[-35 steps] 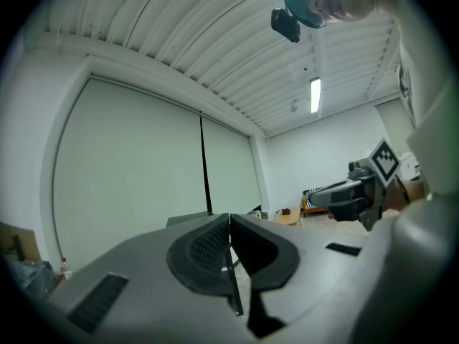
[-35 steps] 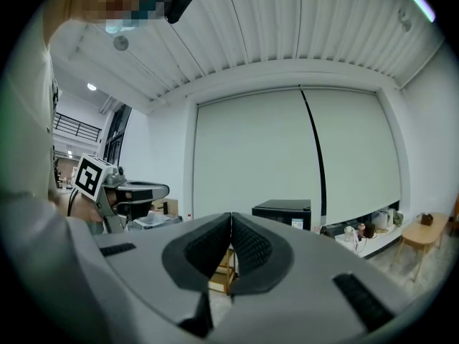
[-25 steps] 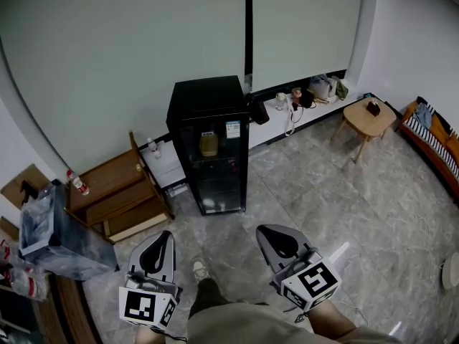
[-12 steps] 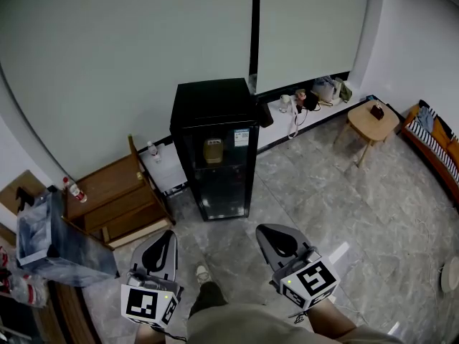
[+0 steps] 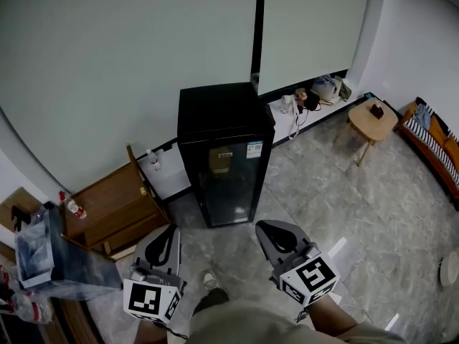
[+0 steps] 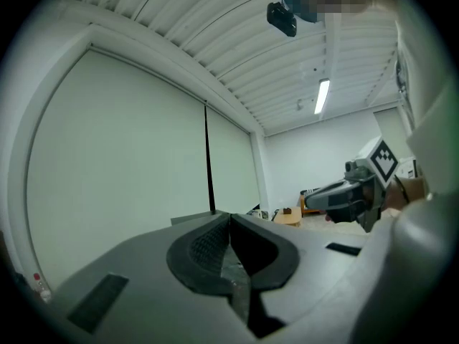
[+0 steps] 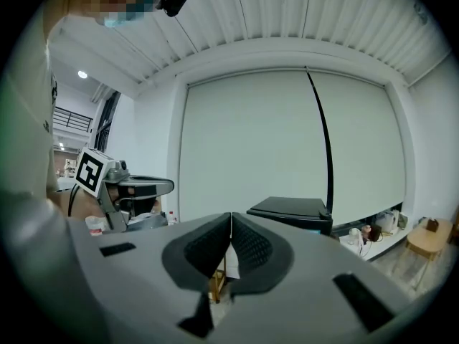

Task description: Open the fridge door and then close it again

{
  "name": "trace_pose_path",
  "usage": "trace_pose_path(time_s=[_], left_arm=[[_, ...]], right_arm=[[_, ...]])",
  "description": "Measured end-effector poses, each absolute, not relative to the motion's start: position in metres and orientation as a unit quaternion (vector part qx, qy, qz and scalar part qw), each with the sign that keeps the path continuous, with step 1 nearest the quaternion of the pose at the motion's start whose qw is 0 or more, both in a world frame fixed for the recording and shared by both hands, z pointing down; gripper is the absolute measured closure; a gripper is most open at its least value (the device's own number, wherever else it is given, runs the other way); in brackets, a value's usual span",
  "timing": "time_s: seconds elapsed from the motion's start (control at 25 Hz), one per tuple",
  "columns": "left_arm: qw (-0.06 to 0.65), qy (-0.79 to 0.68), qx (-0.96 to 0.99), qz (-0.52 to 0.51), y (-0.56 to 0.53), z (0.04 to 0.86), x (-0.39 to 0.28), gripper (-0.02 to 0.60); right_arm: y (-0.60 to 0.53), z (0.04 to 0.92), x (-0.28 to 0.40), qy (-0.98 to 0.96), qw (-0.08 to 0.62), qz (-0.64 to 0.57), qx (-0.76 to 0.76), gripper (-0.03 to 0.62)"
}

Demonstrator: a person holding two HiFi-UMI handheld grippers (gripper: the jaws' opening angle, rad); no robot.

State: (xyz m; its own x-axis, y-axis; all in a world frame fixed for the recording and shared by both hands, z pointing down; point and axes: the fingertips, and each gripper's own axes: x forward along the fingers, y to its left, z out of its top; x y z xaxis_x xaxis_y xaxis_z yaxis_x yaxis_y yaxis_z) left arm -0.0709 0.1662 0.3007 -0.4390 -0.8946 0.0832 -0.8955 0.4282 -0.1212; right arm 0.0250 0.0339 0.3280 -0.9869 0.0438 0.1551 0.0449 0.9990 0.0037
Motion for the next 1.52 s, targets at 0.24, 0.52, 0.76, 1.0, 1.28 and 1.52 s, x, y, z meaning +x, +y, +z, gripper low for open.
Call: trace_pose_path(time_s=[0.24, 0.52, 0.76, 1.0, 1.28, 1.52], left_arm=[[0.008, -0.840, 0.539, 0.071, 0.167, 0.300, -0.142, 0.574], [0.017, -0.830, 0.554, 0.067, 0.163, 0.308, -0.218, 0.574], [0.020, -0.816, 0.574, 0.069, 0.152, 0.313, -0.264, 0.574], [0.008, -0.812, 0.580, 0.068, 0.138, 0.311, -0.297, 0.574], [0.012, -0.809, 0.583, 0.078, 0.119, 0.315, -0.311, 0.574], [0.018, -0.819, 0.566, 0.093, 0.101, 0.320, -0.319, 0.574]], right_arm=[[0.036, 0.323, -0.041, -0.996, 0.084, -0.005, -0.009, 0.597], [0.034, 0.326, -0.113, -0.995, 0.094, -0.009, 0.009, 0.597], [0.028, 0.331, -0.159, -0.994, 0.100, -0.016, 0.031, 0.597], [0.027, 0.339, -0.191, -0.994, 0.108, -0.017, 0.027, 0.597], [0.011, 0.341, -0.208, -0.992, 0.119, -0.038, 0.012, 0.597], [-0.014, 0.335, -0.213, -0.994, 0.110, -0.024, 0.003, 0.597]])
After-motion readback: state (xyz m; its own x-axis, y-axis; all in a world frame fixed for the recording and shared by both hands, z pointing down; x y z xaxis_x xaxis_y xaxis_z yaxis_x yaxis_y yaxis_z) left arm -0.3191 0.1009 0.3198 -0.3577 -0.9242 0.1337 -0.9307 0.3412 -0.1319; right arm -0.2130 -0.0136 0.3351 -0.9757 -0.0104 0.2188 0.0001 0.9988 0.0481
